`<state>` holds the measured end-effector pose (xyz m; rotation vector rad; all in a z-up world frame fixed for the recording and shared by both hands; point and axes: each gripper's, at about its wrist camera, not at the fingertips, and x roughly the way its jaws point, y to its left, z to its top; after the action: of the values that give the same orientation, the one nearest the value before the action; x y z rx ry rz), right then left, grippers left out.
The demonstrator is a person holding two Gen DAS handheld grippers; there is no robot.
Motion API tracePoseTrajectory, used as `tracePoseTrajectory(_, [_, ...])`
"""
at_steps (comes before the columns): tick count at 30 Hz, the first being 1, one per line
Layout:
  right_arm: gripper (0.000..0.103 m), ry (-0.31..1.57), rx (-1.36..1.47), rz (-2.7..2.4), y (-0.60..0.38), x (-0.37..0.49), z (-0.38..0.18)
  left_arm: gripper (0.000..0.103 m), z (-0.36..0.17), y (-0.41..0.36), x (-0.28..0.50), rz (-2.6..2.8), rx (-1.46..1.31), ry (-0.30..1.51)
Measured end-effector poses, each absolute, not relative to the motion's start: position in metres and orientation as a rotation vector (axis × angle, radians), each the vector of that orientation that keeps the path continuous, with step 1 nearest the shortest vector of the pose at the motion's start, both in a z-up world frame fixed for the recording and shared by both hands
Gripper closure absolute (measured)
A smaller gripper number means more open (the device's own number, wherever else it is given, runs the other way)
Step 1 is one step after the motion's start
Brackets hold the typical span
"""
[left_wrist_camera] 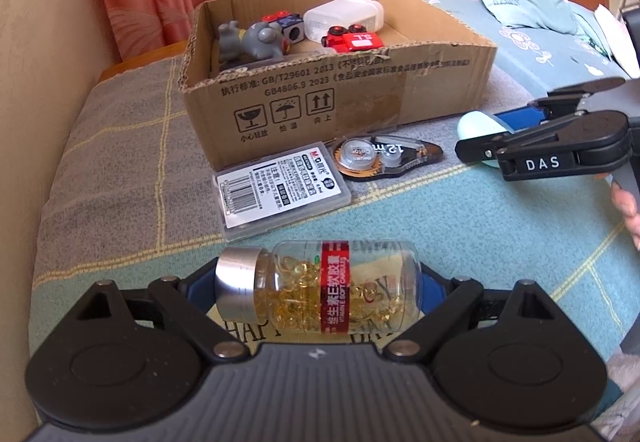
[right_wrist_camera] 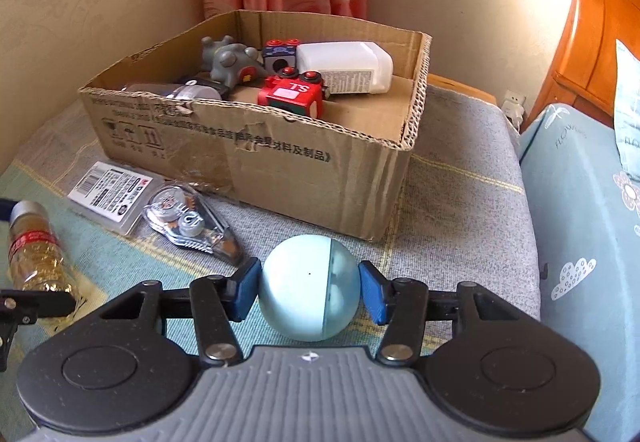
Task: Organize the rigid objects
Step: 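Carry blue case into box and open right tool while left tool carries capsule jar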
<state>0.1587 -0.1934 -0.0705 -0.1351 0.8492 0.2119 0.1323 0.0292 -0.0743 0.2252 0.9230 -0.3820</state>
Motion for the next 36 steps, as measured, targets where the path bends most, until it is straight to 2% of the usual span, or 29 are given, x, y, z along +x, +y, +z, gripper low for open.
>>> tracePoseTrajectory(14, [0.045, 0.823, -0.213, 0.303, -0.190, 0.142, -0.034, 0.010, -0.046, 0.035, 0.131, -0.417, 0.262, 0.914])
tracePoseTrajectory(26, [0.045, 0.661, -0.246, 0.329, -0.189, 0.167, 0.031, 0.010, -0.027, 0.046, 0.131, -0.383, 0.231, 0.866])
tracePoseTrajectory(36, [0.045, 0.742, -0.220, 0.291, -0.182, 0.227, 0.003, 0.010, -0.025, 0.059, 0.130, -0.329, 0.193, 0.875])
